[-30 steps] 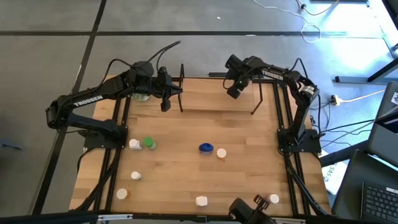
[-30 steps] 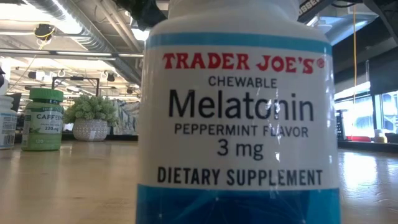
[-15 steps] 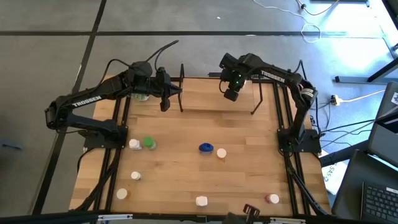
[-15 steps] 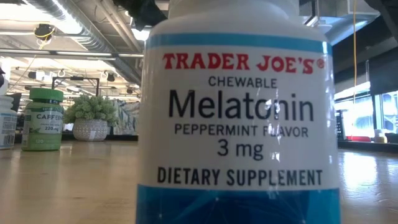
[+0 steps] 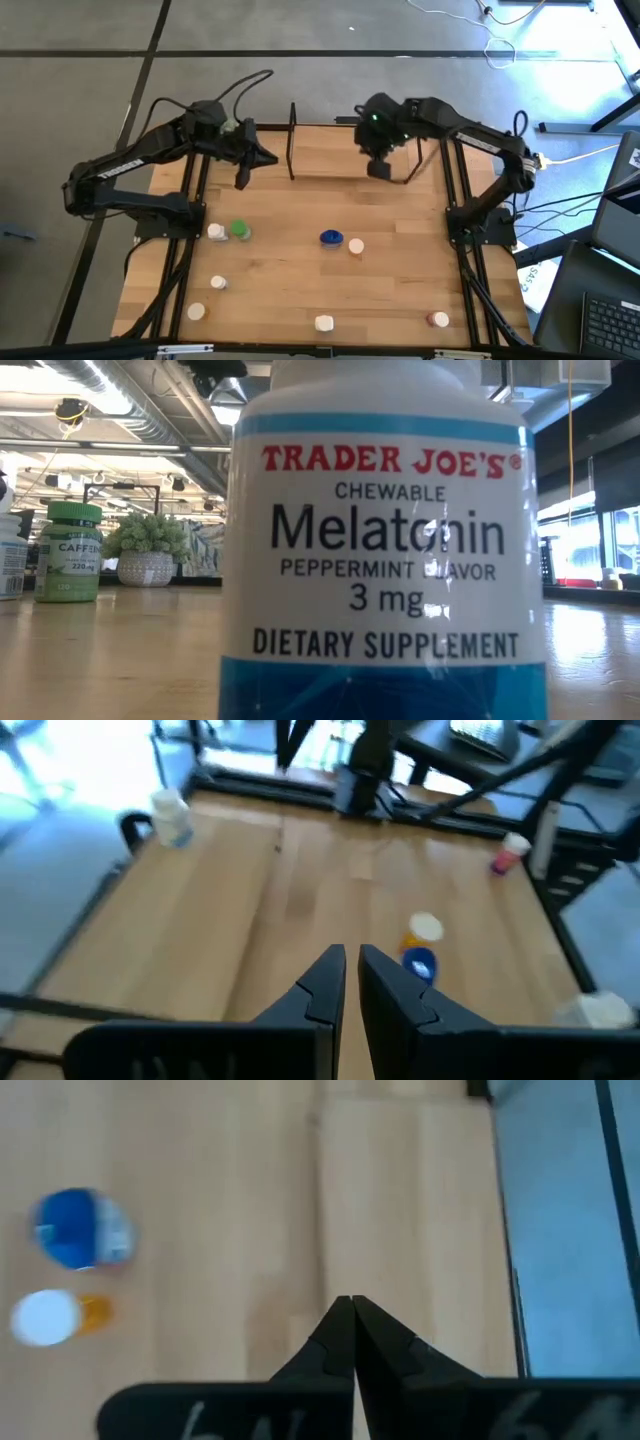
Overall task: Pick and place medicine bottles onto shelf by color
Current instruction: Put the blue medicine bottle on the shelf
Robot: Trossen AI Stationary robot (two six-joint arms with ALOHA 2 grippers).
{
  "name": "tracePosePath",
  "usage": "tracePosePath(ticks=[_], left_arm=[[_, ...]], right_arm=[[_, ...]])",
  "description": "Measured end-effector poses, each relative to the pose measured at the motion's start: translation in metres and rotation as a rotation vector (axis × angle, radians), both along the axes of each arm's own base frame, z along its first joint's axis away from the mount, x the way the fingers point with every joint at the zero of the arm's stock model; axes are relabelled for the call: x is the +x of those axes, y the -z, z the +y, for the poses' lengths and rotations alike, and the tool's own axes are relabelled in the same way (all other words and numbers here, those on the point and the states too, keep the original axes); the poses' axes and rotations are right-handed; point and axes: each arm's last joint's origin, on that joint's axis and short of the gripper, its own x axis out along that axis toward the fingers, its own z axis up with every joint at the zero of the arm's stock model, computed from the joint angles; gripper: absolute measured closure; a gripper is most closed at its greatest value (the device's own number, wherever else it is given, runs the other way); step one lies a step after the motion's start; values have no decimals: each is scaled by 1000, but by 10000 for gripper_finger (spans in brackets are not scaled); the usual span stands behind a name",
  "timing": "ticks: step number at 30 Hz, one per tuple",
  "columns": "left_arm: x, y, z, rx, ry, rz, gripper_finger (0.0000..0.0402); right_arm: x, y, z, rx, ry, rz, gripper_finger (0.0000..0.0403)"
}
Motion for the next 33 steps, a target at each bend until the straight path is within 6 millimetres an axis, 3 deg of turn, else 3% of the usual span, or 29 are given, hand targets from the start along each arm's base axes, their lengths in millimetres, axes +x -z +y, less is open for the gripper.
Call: tracePosePath(ticks=[7,15,25,33], left_arm=[[-11,4,-9,-197,99,52,374],[-21,22,-21,-386,178,263,374],[-26,27,-28,-388,146,344,374],[-26,28,-25,-346,70,359,374]], right_arm=[[1,-9,41,58,-143,-49,401],[6,-10,64,133,-99,-62,397],[9,-12,69,134,-123,-91,384],[13,-11,68,126,-128,-113,315]])
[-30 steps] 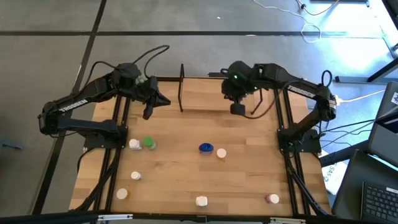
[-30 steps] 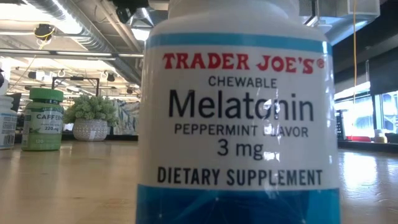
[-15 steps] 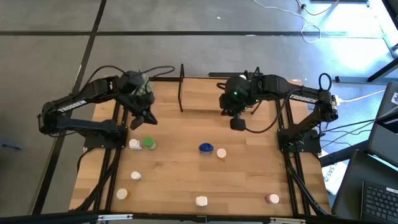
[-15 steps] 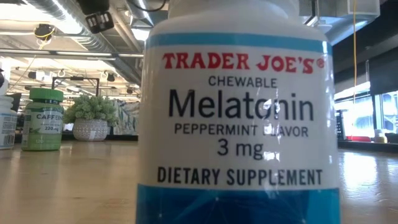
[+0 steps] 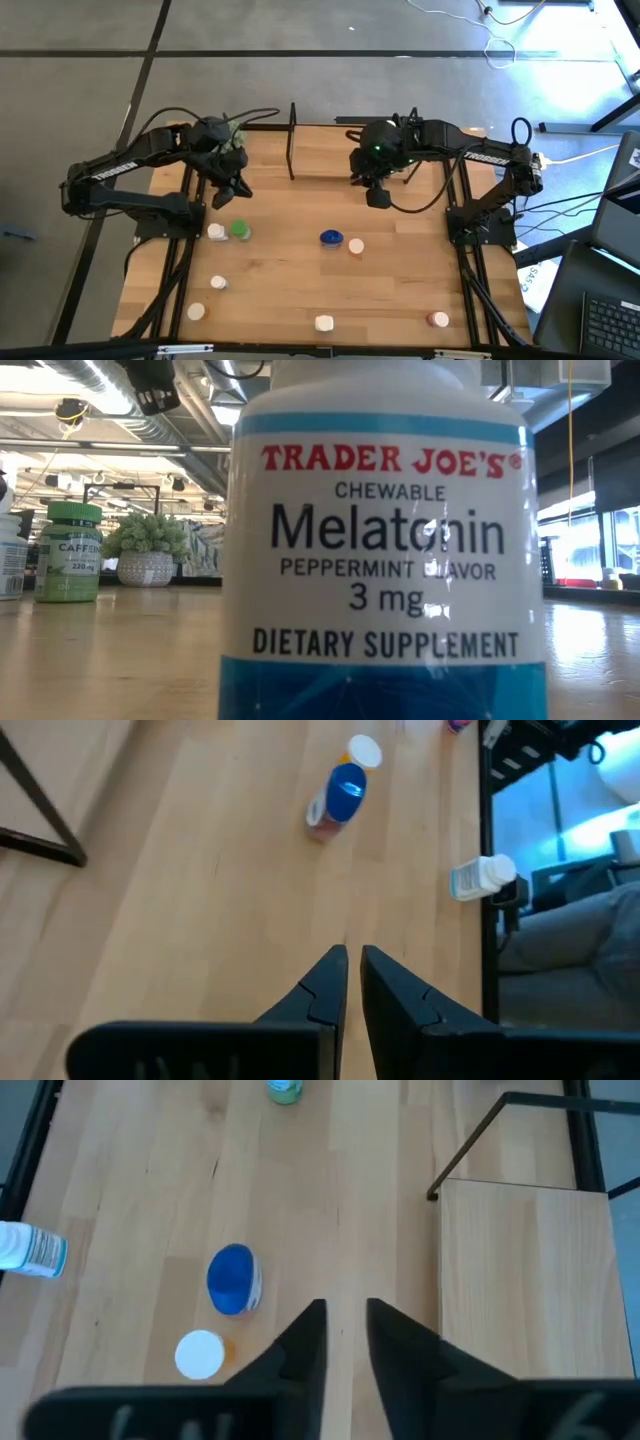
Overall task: Pick and place medicine bottles onto shelf by color
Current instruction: Put the blue medicine bottle on the shelf
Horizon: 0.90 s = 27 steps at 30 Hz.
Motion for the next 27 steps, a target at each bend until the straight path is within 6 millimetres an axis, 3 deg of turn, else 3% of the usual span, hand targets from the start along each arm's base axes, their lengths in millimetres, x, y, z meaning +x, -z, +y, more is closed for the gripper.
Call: tracePosePath(ticks=[6,14,27], left_arm=[[0,0,0,95,80,-21,374],[-9,-5,-9,178,237,-97,374],[-36,-15,-23,225,268,-165,374]], right_arm=[[12,6,1,19,-13,-21,249],[36,24,21,81,-119,-10,177],[74,79,61,149,-78,166,159]])
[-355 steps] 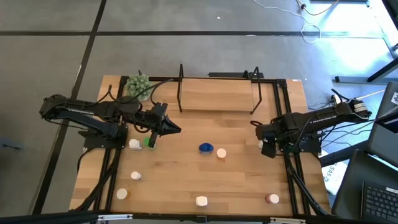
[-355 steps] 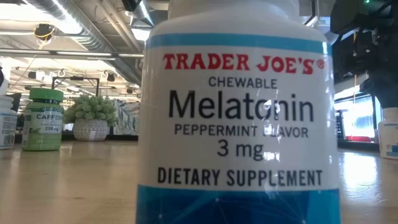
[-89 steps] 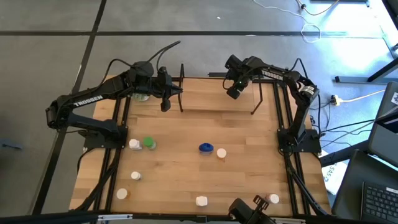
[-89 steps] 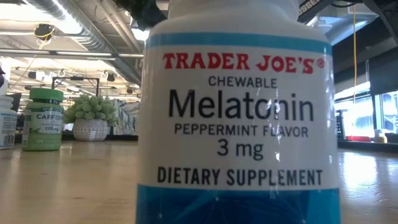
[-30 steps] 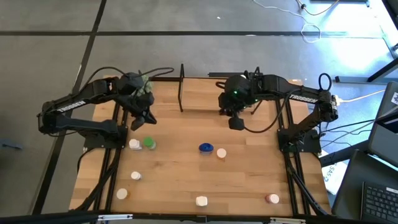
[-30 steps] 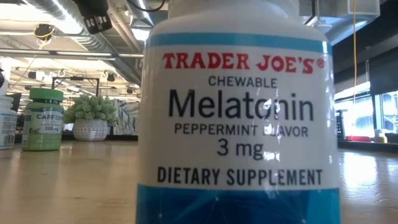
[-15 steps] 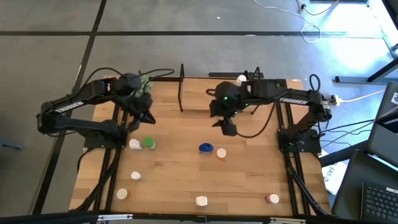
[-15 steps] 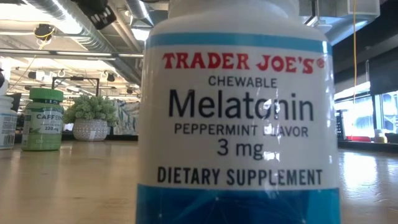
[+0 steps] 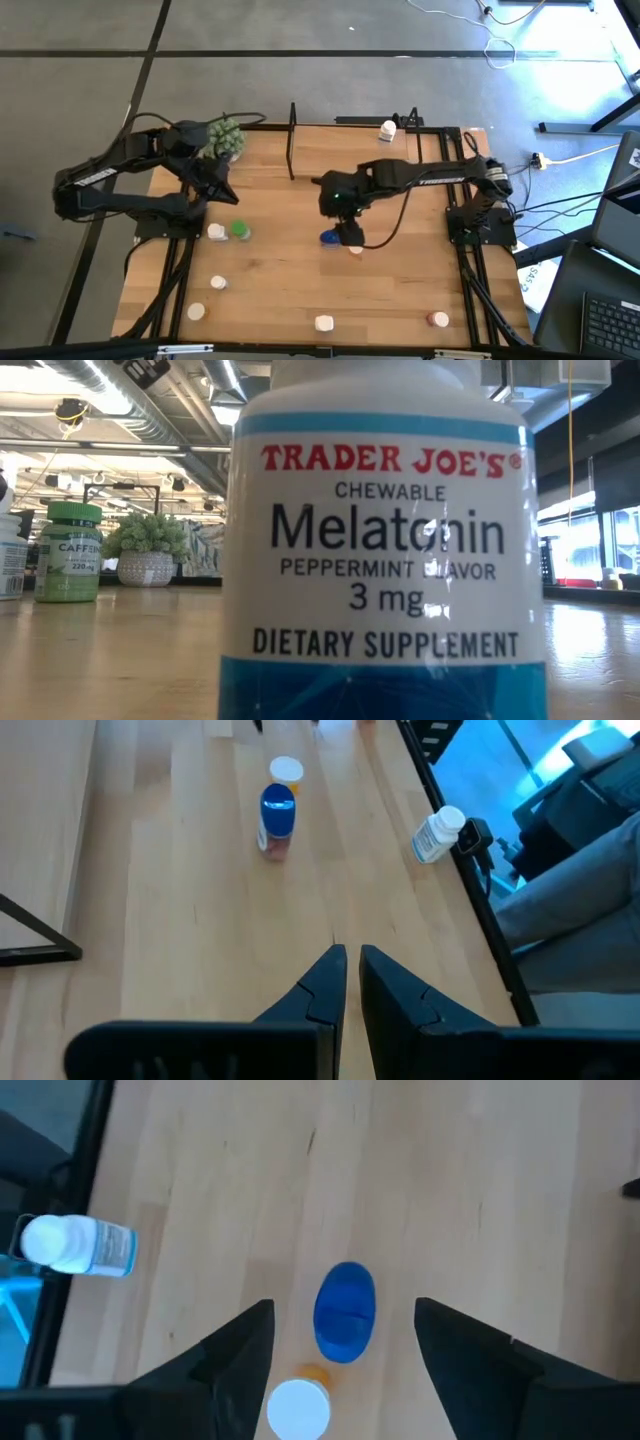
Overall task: Pick and place medicine bottles onto shelf by color
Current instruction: Put the blue medicine bottle on the shelf
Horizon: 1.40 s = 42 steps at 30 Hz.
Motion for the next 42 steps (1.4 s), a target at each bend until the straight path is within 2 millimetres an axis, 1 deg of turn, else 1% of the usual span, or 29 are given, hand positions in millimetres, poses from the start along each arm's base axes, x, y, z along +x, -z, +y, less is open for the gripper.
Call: tracePosePath(ticks=[4,13,17,27,32,42], left_arm=[[-6,-2,-2,9,-3,-21,374],[-8,-3,-2,16,-8,-27,374],[-8,-3,-2,16,-9,-27,374],[-8,-3,-2,15,-10,-27,374],[-8,-3,-2,14,-11,-27,374],[-7,-3,-2,13,-15,-29,374]], right_arm=[[9,17,2,20,45,59,159],[21,43,4,82,122,151,159],[25,55,4,77,124,190,159],[25,63,3,35,145,230,159],[27,72,3,28,142,261,159],[28,74,3,30,140,257,159]])
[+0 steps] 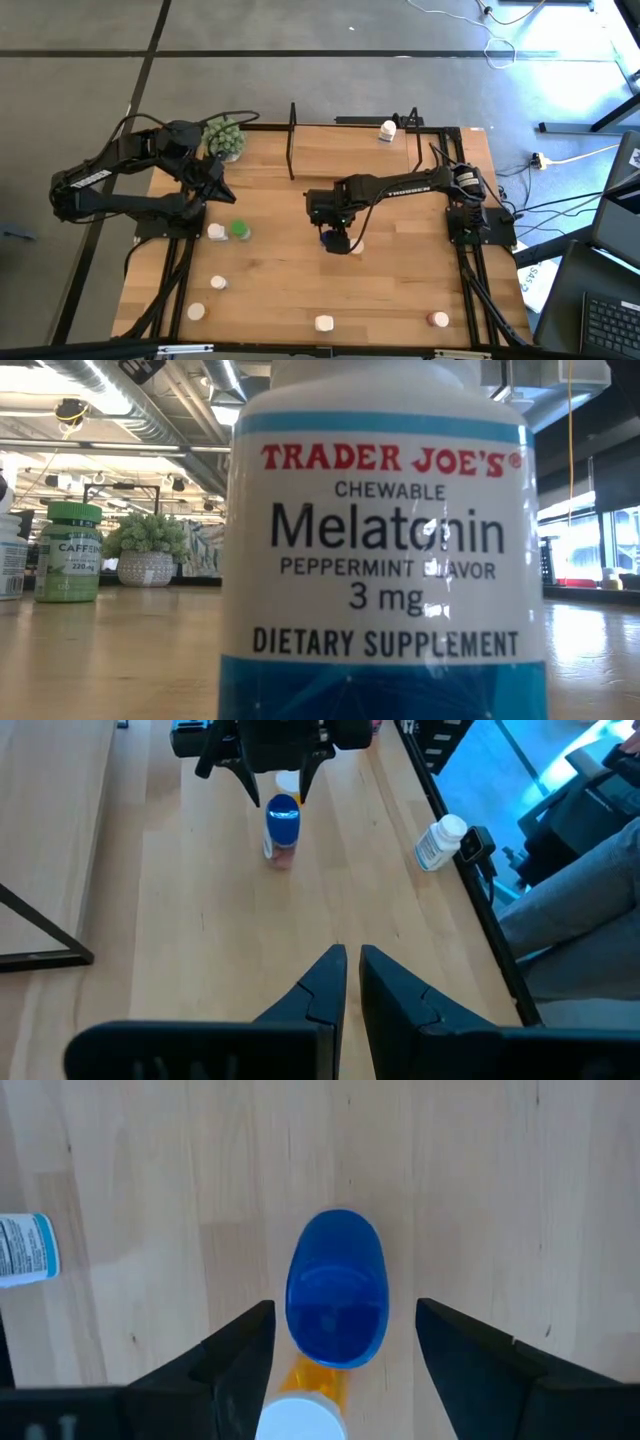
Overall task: Pick and place medicine bottles onto shelf by color
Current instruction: Put the blue medicine bottle on the shelf
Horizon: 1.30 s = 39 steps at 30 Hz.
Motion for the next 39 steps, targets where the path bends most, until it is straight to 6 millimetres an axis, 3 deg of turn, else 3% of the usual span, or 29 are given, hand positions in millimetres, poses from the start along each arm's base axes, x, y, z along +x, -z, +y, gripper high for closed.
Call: tracePosePath(ticks=[5,23,29,39], left_arm=[[0,0,1,16,-22,5,374],[0,0,1,16,-22,6,374],[0,0,1,16,-22,6,374],[0,0,2,31,-44,11,374]], right_arm=[[0,1,0,-1,-1,-5,159],[-6,44,0,-6,-20,0,159],[-7,48,0,-8,-22,-2,160],[-3,47,-1,-30,-14,-40,215]])
